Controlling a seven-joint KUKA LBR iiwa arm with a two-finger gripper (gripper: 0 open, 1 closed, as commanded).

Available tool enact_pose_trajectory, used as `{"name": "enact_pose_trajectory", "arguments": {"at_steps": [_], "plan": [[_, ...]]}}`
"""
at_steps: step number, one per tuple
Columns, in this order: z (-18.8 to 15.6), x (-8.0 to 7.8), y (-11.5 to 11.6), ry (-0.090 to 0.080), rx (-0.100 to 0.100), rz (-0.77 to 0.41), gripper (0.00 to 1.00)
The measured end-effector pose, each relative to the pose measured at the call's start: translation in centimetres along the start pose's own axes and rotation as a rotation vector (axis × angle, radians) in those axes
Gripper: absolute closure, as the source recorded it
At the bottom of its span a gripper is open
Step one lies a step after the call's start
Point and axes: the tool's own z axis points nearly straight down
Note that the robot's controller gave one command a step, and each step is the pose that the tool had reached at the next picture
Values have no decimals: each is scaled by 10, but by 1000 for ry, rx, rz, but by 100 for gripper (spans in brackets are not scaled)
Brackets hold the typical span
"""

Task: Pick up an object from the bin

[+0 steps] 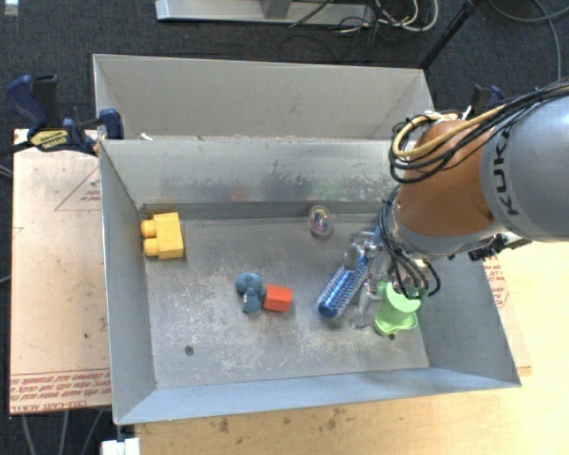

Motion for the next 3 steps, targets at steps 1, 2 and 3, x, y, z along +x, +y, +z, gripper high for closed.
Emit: {"name": "enact_pose_trajectory", "arguments": {"at_steps": [1,2,3], "plan": [[49,-45,31,-7,-4,-418,0],[48,-45,31,-8,-6,-418,100],[-74,-21,36,-14,-3,-474,100]]}}
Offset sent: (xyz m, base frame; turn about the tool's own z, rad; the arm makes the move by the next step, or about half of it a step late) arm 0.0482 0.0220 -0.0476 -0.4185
